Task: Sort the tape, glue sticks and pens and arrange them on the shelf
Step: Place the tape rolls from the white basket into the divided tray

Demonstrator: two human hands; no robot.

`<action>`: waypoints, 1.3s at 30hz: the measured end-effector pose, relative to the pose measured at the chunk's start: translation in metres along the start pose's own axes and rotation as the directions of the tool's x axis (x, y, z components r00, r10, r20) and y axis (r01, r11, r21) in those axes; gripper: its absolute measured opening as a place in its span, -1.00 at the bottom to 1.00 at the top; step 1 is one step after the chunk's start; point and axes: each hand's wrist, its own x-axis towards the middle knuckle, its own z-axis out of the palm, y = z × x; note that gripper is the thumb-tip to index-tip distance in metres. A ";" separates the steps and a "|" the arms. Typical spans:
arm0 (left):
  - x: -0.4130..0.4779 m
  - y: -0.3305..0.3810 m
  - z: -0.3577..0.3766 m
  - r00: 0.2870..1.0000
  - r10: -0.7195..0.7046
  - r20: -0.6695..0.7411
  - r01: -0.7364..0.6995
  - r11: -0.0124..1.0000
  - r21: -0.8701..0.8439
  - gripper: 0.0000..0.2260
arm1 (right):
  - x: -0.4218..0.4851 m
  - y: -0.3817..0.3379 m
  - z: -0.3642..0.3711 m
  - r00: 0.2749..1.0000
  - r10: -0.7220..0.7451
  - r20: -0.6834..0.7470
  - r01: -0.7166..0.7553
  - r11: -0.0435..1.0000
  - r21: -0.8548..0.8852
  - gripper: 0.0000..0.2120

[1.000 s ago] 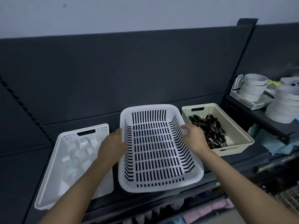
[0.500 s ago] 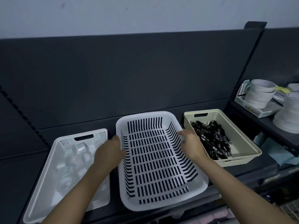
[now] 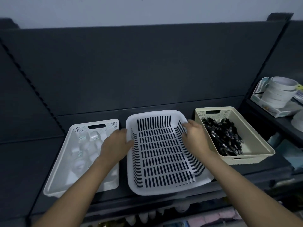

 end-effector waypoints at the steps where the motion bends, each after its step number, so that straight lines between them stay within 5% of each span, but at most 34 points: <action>1: -0.004 -0.002 -0.004 1.000 -0.004 -0.027 0.003 1.000 -0.022 -0.83 | -0.002 -0.008 0.000 1.000 -0.018 0.009 0.017 1.000 0.022 -0.65; 5: -0.028 -0.014 -0.019 0.986 -0.121 -0.118 0.112 0.991 -0.079 -0.59 | -0.008 -0.051 0.003 0.983 -0.173 0.056 0.162 0.973 0.162 -0.65; 9: -0.060 -0.038 -0.035 0.952 -0.231 -0.203 0.192 0.962 -0.193 -0.61 | -0.023 -0.094 0.018 0.959 -0.272 0.086 0.236 0.926 0.296 -0.65; 19: -0.091 -0.110 -0.064 0.848 -0.426 -0.315 0.312 0.882 -0.354 -0.67 | -0.057 -0.174 0.056 0.925 -0.288 0.249 0.131 0.854 0.504 -0.62; 25: -0.079 -0.151 -0.062 0.822 -0.570 0.007 0.484 0.691 -0.537 -0.62 | -0.055 -0.205 0.086 0.966 -0.117 0.232 0.014 0.915 0.402 -0.82; 28: -0.074 -0.166 -0.051 0.851 -0.510 0.127 0.473 0.638 -0.607 -0.74 | -0.053 -0.217 0.102 0.952 0.064 0.298 -0.190 0.889 0.416 -0.83; 34: -0.072 -0.184 -0.036 0.858 -0.439 0.268 0.475 0.474 -0.742 -0.90 | -0.056 -0.210 0.114 0.843 0.265 0.469 -0.501 0.705 0.502 -0.80; 39: -0.079 -0.205 -0.039 0.859 -0.372 0.351 0.466 0.286 -0.837 -0.86 | -0.076 -0.215 0.115 0.778 0.298 0.553 -0.628 0.374 0.682 -0.77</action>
